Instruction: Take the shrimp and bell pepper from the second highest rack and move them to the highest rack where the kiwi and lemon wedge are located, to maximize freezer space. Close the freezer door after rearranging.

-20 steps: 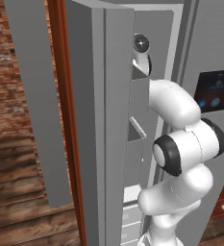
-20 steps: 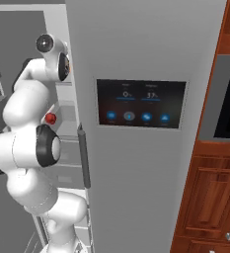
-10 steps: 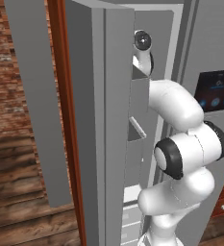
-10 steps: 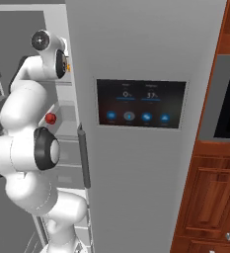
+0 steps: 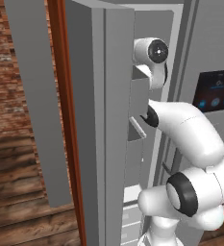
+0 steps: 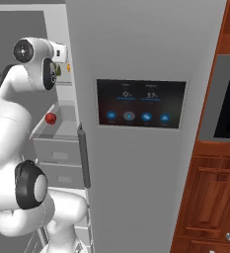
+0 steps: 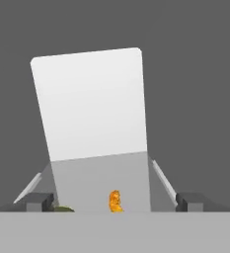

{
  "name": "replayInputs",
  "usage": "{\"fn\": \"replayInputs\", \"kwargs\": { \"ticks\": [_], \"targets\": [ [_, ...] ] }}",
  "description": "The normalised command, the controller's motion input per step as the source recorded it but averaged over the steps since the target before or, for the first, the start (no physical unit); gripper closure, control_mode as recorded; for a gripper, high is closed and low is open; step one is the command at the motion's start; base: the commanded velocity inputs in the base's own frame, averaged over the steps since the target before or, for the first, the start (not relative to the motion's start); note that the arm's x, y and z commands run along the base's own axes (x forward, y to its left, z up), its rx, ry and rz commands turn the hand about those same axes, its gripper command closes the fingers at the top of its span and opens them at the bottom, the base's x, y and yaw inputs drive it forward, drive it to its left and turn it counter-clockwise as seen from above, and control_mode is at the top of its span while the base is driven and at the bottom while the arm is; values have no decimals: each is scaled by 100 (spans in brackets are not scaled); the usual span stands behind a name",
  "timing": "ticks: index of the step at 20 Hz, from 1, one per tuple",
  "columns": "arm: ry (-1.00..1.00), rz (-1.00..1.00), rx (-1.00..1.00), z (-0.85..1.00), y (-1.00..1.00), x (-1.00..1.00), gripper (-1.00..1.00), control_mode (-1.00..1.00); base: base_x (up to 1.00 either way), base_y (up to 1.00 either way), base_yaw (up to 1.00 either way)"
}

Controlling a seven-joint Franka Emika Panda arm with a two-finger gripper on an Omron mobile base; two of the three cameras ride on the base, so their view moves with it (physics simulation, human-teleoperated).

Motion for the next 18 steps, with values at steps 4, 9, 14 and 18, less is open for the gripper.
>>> {"fn": "replayInputs", "kwargs": {
  "ticks": [4,9,14,18],
  "targets": [
    [-1,0,7,17,-18,-79,-100,-100,0,0,0],
    [0,3,13,20,-27,-60,-100,-100,0,0,0],
    [0,8,10,10,-27,-61,-100,-100,0,0,0],
    [0,9,5,0,-31,-61,-100,-100,0,0,0]
  ]
}}
